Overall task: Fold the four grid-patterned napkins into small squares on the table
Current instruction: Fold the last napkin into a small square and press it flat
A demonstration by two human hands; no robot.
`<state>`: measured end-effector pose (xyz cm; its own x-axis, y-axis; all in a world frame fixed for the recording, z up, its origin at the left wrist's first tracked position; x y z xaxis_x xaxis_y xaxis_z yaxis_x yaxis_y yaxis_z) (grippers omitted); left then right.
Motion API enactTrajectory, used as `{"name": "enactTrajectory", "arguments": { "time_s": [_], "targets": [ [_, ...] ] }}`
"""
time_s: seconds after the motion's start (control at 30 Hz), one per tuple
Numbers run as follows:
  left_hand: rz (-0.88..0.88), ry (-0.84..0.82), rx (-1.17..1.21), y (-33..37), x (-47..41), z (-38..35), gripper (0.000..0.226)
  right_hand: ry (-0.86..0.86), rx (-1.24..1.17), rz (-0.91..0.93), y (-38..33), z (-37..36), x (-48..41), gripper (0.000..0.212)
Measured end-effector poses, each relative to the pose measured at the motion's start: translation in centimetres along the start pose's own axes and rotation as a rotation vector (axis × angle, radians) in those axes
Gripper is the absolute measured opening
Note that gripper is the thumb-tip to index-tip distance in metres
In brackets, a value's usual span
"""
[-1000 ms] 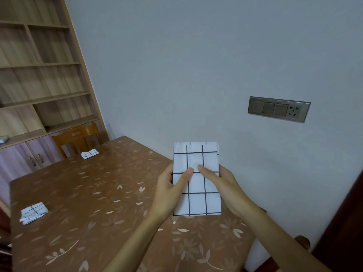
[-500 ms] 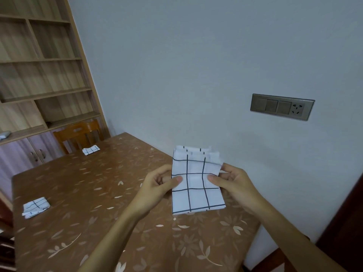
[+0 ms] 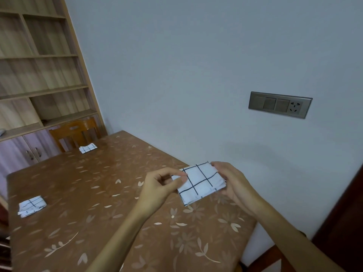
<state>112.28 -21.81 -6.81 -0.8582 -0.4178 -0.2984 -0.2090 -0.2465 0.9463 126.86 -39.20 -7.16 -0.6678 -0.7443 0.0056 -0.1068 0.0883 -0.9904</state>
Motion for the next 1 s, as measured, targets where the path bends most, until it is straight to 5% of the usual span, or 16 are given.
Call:
{"name": "enactTrajectory", "arguments": {
  "time_s": [0.23, 0.53, 0.63, 0.8, 1.0],
  "targets": [
    [0.141, -0.132, -0.066, -1.6, 0.4, -0.9, 0.044, 0.017, 0.361, 0.051, 1.7, -0.6, 0.4, 0.017],
    [0.339, -0.203, 0.072, -5.8, 1.8, -1.5, 0.017, 0.134, 0.676, 0.137, 6.0, 0.6, -0.7, 0.028],
    [0.369, -0.16, 0.075, -7.8, 3.0, -2.6, 0.033, 0.126, 0.718, 0.157, 7.9, 0.7, -1.1, 0.029],
    [0.403, -0.081, 0.076, -13.6, 6.4, -4.9, 0.09, -0.031, 0.713, -0.081, 12.9, 1.6, -1.5, 0.012],
    [0.538, -0.01, 0.032, -19.9, 10.1, -8.6, 0.086, 0.051, 0.55, -0.383, 20.8, 4.6, -1.4, 0.023]
  ]
}}
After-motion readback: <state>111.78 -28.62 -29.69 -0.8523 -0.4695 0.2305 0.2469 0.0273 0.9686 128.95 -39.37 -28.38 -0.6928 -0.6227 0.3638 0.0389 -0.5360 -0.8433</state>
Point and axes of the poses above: each hand's wrist, its own x-axis away from the middle knuckle, its own z-axis out of the back of the hand, y = z × x, the point moved 1 cm from there along -x, towards the middle knuckle, and after that the axes turned 5 degrees about -y, right-handed, at the moved point
